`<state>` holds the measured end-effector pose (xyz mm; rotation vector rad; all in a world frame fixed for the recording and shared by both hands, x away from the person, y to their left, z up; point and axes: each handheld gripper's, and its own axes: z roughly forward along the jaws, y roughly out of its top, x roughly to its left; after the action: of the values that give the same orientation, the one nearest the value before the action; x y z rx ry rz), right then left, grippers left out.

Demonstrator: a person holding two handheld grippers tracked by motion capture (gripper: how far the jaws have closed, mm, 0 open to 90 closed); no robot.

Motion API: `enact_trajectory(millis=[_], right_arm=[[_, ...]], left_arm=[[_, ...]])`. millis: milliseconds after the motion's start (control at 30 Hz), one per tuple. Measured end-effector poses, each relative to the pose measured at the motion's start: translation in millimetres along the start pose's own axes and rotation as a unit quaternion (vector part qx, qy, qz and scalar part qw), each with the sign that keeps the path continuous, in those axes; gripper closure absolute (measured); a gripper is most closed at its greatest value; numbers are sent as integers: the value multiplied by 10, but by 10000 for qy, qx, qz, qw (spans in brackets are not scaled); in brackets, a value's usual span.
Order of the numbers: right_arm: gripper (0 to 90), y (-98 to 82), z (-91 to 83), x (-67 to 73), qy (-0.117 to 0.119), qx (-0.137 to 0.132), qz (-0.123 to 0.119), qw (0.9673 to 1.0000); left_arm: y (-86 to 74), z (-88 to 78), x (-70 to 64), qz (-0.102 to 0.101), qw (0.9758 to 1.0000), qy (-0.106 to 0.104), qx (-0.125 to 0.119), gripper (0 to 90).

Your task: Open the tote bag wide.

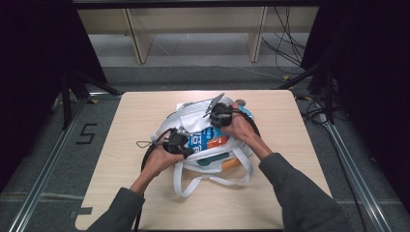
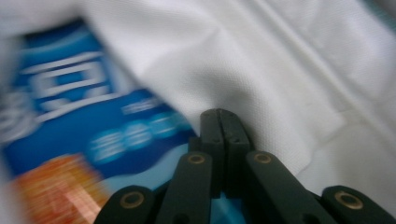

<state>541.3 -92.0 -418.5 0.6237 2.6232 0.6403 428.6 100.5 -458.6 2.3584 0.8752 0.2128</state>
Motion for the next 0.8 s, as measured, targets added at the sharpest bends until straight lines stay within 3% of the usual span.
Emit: enact_trajectory(millis=[33,67,100,133,167,233,267,300,333,367,400,433,500,533,567,633,700,733,767,800], right_arm=[[900,29,53,-77,-92,47,167,9998],[900,50,87,-148,-164,72,166,9997],[900,55,141,-224,-234,220,233,9992],[900,-9,272,-357,-256,504,497,9972],[900,-9,272,-357,-256,504,497,9972],[900,-84,349,-428,-90,511,849,9950],[900,-95,345,-445,-21,497,881,9949],[900,-82,321,-428,-88,519,869,9948],[900,-71,296,-433,-147,515,700,9961],[900,-44,162,-405,-99,379,720,9966],[900,-37,70,-414,-32,205,709,9973],[900,-37,70,-414,-32,205,709,9973],[900,-22,-117,-396,144,-175,698,9973],[900,-18,-198,-354,218,-306,690,9969],[900,-19,-275,-302,406,-364,602,9967],[900,-46,-374,-152,646,-346,284,9969],[900,-159,-421,-2,767,-150,-19,9969],[900,-159,-421,-2,767,-150,-19,9969],[900,-271,-414,28,714,83,-65,9974],[900,-339,-415,22,712,157,-72,9973]], left_arm=[[-37,14,-32,-8,10000,10,45,891],[-81,45,-75,0,10000,80,-9,892],[-103,54,-103,6,9999,103,7,892],[-107,38,-108,70,9999,118,2,892],[-107,38,-108,70,9999,118,2,893],[-122,41,-114,-34,9999,127,-88,892],[-122,24,-105,17,9999,81,-71,892],[-118,8,-96,65,9999,94,-71,892],[-113,-10,-92,11,9999,73,-138,890],[-70,-87,-61,-88,9994,67,-336,858],[-28,-144,-32,-44,9994,64,-336,831],[-28,-144,-32,-44,9994,64,-336,818],[87,-230,15,-66,9988,94,-467,809],[162,-263,35,-155,9984,101,-538,807],[248,-297,71,-121,9983,134,-547,804],[431,-312,150,-166,9977,185,-624,804],[608,-268,239,-232,9979,255,-547,801],[682,-223,281,-281,9979,306,-494,801],[743,-171,308,-389,9976,342,-454,802],[835,-59,368,-366,9979,449,-289,803]])
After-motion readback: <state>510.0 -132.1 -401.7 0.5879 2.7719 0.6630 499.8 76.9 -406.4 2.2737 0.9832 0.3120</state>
